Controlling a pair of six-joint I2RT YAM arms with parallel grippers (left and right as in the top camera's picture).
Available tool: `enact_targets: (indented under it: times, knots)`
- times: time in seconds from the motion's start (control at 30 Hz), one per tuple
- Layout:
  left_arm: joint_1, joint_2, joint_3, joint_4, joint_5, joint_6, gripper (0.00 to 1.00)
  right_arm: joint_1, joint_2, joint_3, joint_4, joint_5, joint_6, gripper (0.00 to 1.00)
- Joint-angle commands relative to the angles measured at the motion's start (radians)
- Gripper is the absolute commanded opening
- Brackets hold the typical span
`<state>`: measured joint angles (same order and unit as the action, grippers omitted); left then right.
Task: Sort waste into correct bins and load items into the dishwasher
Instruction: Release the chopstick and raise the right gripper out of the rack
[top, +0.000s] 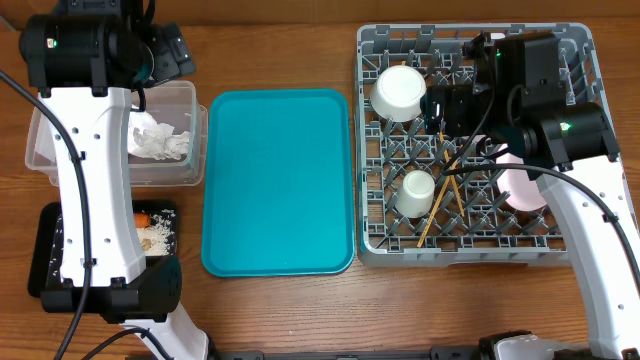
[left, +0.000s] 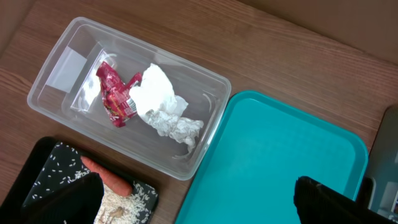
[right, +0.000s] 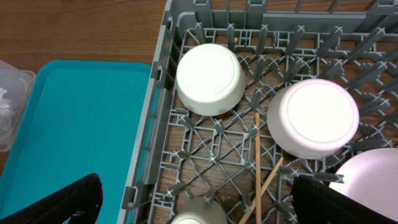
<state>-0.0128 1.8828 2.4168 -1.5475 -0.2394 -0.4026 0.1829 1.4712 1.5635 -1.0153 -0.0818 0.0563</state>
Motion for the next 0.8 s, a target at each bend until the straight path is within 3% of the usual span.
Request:
enact_targets:
  times: [0.0,0.47,0.77]
  knots:
    - [-0.001,-0.029,0.008,0.003,0.004,-0.017,1.00,-0.001,0.002,0.014,0.003,-0.010,0.004,1.00]
    - [-0.001,-0.029,0.008,0.003,0.004,-0.017,1.00,-0.001,0.002,0.008,0.002,0.049,-0.033,1.00]
    - [-0.001,-0.029,0.008,0.003,0.004,-0.017,1.00,-0.001,-0.119,0.007,-0.005,0.129,-0.037,1.00]
